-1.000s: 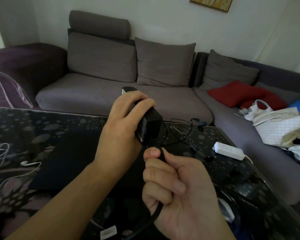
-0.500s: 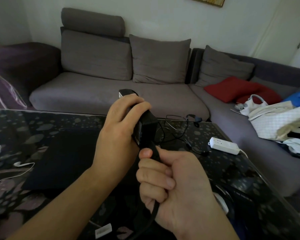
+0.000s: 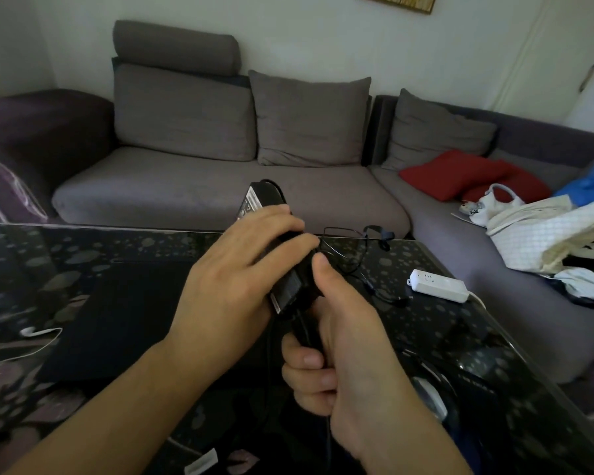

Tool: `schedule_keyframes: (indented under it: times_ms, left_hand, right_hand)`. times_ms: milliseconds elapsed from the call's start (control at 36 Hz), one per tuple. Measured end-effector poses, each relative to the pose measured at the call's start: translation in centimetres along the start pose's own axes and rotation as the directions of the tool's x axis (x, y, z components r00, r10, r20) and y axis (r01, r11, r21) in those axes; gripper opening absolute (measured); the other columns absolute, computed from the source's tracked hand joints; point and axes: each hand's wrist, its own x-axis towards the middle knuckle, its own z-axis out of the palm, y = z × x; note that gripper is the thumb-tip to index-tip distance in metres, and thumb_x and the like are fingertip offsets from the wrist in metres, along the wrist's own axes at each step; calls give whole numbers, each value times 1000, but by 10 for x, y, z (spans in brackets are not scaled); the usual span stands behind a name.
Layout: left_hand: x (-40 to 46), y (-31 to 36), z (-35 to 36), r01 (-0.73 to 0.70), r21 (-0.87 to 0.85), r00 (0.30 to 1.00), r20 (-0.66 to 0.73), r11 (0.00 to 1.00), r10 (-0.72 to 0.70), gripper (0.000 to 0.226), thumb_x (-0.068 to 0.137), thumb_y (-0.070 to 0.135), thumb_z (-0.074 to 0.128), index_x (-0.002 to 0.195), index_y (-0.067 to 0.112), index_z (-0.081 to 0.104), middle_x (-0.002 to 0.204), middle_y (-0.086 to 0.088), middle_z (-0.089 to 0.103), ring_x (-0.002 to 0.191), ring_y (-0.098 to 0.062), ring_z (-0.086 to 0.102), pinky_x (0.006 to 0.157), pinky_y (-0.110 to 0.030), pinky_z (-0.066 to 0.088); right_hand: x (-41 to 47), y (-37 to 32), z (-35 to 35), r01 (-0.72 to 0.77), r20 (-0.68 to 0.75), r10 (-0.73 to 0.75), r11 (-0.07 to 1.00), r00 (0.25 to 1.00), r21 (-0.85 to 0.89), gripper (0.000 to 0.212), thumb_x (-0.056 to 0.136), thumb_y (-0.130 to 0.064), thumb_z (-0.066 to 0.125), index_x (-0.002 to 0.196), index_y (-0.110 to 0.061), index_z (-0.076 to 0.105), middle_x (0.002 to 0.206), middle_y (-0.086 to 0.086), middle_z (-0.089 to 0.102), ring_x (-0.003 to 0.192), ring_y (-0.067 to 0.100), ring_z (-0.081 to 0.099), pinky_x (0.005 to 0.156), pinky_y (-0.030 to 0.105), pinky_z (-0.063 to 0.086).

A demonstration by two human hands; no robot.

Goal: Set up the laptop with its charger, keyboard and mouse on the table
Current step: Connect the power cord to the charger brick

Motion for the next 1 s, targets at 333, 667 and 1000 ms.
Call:
schedule_keyframes:
  times_ms: [333,667,1000]
  left_hand:
    - [16,6,-6,697,-642,594,268,319,-759,64,82,32,78,140,25,52,138,7,59,119,1,63,102,-28,52]
    - [32,20,-6,496,-683,260,706,-537,-658,38,95,46,68,99,8,61,62,-4,67,53,-20,68,101,-49,57]
    - [25,15,-4,481,-781,285,570,-399,-771,30,94,39,72,111,15,67,57,6,71,60,-14,69,70,-36,58]
  right_hand:
    - [7,0,-16,144,-33,-146,988,989,-58,57,89,-73,56,121,-29,75,54,-3,27,40,9,18,38,20,10]
    - [21,17,-16,184,237,-197,980,951,73,26,104,-2,47,125,-5,61,77,7,52,53,12,31,46,23,17]
    - [17,30,-14,196,-12,-218,899,976,-392,44,108,-34,59,78,-2,65,49,9,49,29,12,31,34,18,18]
